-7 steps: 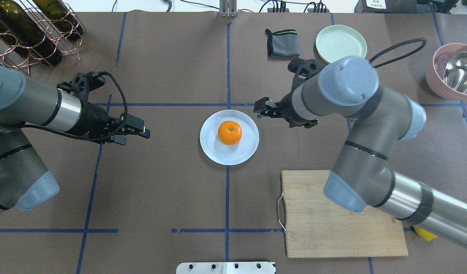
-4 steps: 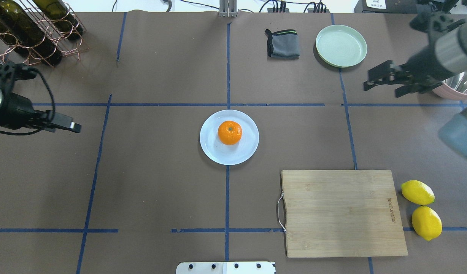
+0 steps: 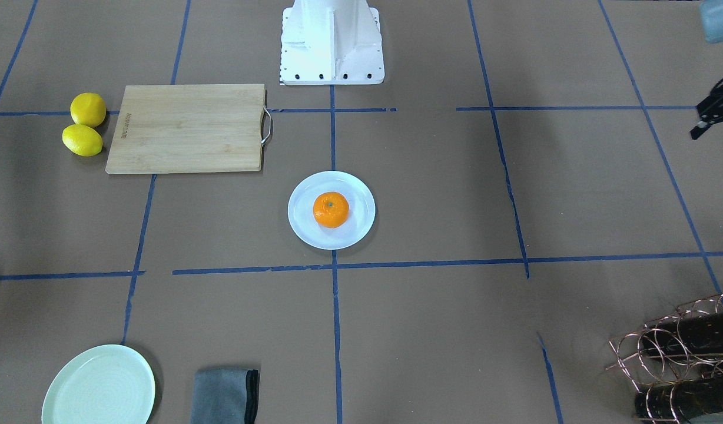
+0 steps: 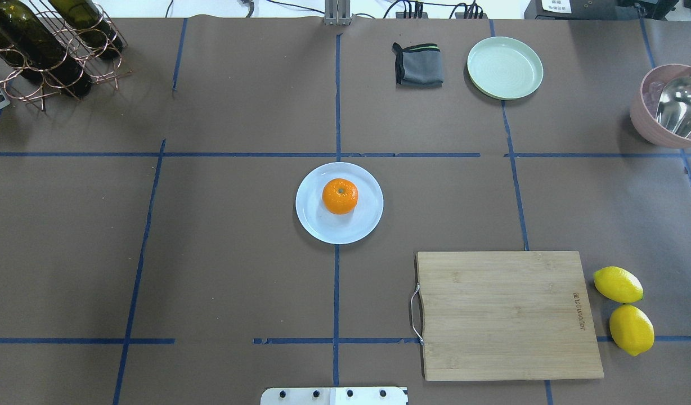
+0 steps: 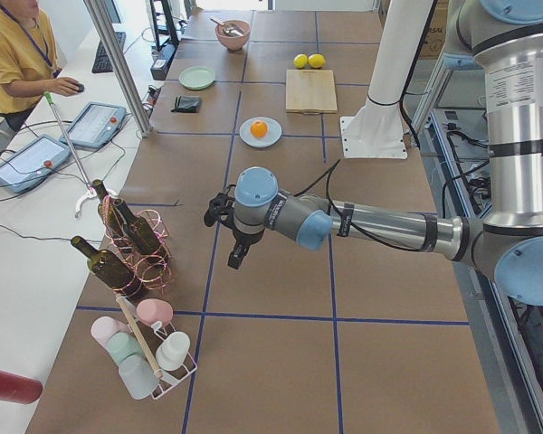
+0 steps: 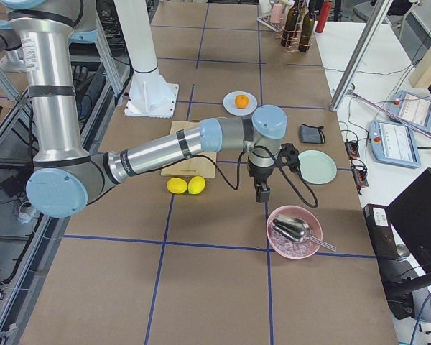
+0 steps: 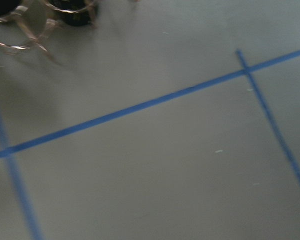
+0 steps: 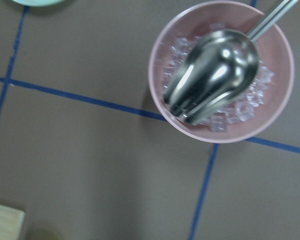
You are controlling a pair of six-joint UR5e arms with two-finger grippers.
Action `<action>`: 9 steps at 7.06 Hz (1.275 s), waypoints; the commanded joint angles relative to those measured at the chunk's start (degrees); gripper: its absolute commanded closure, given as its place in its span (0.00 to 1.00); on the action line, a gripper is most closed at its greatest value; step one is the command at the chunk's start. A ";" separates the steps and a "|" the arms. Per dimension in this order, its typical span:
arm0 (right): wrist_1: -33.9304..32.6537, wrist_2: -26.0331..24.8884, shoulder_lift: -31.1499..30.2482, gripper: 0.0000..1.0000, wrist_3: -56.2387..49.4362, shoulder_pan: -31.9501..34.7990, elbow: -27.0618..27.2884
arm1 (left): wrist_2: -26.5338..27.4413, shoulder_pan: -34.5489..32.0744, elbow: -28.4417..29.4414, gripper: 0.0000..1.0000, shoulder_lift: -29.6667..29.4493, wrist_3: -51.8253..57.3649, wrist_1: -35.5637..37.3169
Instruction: Pick orange to plate
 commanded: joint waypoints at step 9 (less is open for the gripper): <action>-4.41 -3.64 -4.80 0.00 -11.21 3.71 -2.69 | 0.13 -8.97 2.93 0.00 -3.14 10.05 24.68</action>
